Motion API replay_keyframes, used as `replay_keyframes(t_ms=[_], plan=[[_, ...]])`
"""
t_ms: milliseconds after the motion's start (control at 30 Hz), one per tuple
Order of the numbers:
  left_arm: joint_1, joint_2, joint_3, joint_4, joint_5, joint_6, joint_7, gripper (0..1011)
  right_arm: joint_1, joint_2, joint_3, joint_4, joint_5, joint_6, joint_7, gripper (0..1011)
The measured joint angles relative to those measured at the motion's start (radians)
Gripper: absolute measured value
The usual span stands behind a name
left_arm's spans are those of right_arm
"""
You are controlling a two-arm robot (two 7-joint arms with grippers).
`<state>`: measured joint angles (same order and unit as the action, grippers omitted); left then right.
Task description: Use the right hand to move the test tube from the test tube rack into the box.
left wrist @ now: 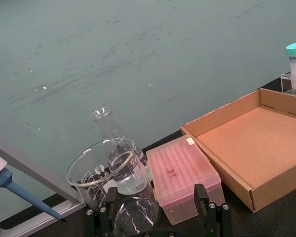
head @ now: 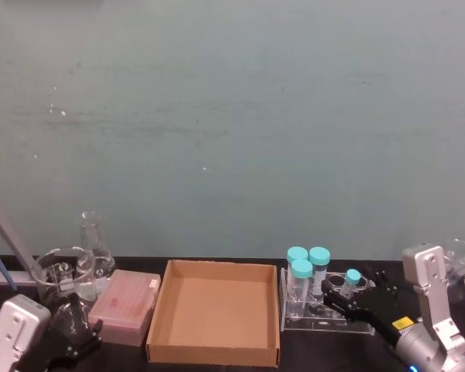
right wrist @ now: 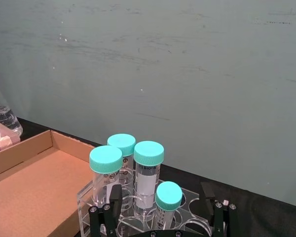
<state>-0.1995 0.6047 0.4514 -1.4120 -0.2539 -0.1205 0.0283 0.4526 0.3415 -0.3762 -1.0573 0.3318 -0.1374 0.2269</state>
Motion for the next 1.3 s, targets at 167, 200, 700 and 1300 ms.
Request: replay_keyframes(t_ms=[167, 200, 700, 1300], plan=[[0.000, 0.000, 0.000, 0.000, 0.000, 0.000, 0.000, 1000, 0.000, 0.000, -0.001, -0.002, 0.000, 0.000, -0.001, 969], [0.000, 0.000, 0.000, 0.000, 0.000, 0.000, 0.000, 1000, 0.000, 0.000, -0.001, -0.002, 0.000, 0.000, -0.001, 944], [0.000, 0.000, 0.000, 0.000, 0.000, 0.000, 0.000, 1000, -0.001, 0.002, -0.003, -0.005, 0.000, 0.001, -0.004, 511], [0.000, 0.000, 0.000, 0.000, 0.000, 0.000, 0.000, 1000, -0.006, -0.002, 0.007, -0.012, -0.012, 0.000, -0.005, 267]])
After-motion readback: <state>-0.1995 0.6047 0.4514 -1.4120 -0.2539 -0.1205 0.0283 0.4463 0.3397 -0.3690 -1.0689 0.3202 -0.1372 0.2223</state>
